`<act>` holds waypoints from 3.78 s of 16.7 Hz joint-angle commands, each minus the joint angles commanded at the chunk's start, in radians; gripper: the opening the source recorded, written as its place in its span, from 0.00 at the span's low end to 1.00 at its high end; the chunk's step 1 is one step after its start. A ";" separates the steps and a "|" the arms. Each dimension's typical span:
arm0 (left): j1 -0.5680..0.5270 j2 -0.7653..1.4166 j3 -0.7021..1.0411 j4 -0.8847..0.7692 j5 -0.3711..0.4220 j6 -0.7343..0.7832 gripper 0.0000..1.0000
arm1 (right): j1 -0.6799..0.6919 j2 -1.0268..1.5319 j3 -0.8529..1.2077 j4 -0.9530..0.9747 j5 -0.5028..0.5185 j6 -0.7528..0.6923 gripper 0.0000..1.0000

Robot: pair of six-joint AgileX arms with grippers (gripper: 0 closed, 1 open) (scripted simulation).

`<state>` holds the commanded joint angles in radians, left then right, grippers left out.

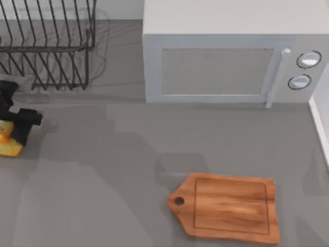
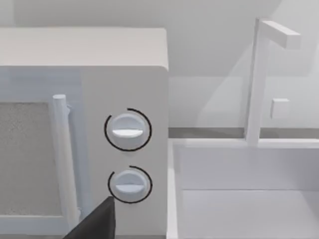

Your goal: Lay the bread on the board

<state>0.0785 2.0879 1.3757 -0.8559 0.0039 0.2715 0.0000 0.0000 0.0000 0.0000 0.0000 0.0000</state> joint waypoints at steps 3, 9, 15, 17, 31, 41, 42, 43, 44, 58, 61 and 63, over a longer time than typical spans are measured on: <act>0.001 -0.009 0.033 -0.040 0.000 -0.001 0.00 | 0.000 0.000 0.000 0.000 0.000 0.000 1.00; -0.002 -0.079 0.198 -0.293 -0.001 -0.002 0.00 | 0.000 0.000 0.000 0.000 0.000 0.000 1.00; -0.002 -0.111 0.250 -0.361 -0.001 -0.004 0.00 | 0.000 0.000 0.000 0.000 0.000 0.000 1.00; -0.002 -0.106 0.248 -0.358 -0.001 -0.004 0.00 | 0.000 0.000 0.000 0.000 0.000 0.000 1.00; -0.774 0.104 0.455 -0.398 0.004 -0.910 0.00 | 0.000 0.000 0.000 0.000 0.000 0.000 1.00; -1.099 0.138 0.513 -0.377 -0.003 -1.263 0.00 | 0.000 0.000 0.000 0.000 0.000 0.000 1.00; -1.099 0.138 0.513 -0.377 -0.003 -1.263 0.00 | 0.000 0.000 0.000 0.000 0.000 0.000 1.00; -1.097 0.135 0.510 -0.377 -0.002 -1.261 0.00 | 0.000 0.000 0.000 0.000 0.000 0.000 1.00; -1.097 0.136 0.507 -0.375 -0.002 -1.261 0.00 | 0.000 0.000 0.000 0.000 0.000 0.000 1.00; -1.098 0.171 0.386 -0.217 -0.003 -1.262 0.00 | 0.000 0.000 0.000 0.000 0.000 0.000 1.00; -1.098 0.171 0.386 -0.217 -0.003 -1.262 0.15 | 0.000 0.000 0.000 0.000 0.000 0.000 1.00; -1.098 0.171 0.386 -0.217 -0.003 -1.262 0.30 | 0.000 0.000 0.000 0.000 0.000 0.000 1.00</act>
<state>-1.0198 2.2586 1.7622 -1.0732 0.0012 -0.9903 0.0000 0.0000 0.0000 0.0000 0.0000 0.0000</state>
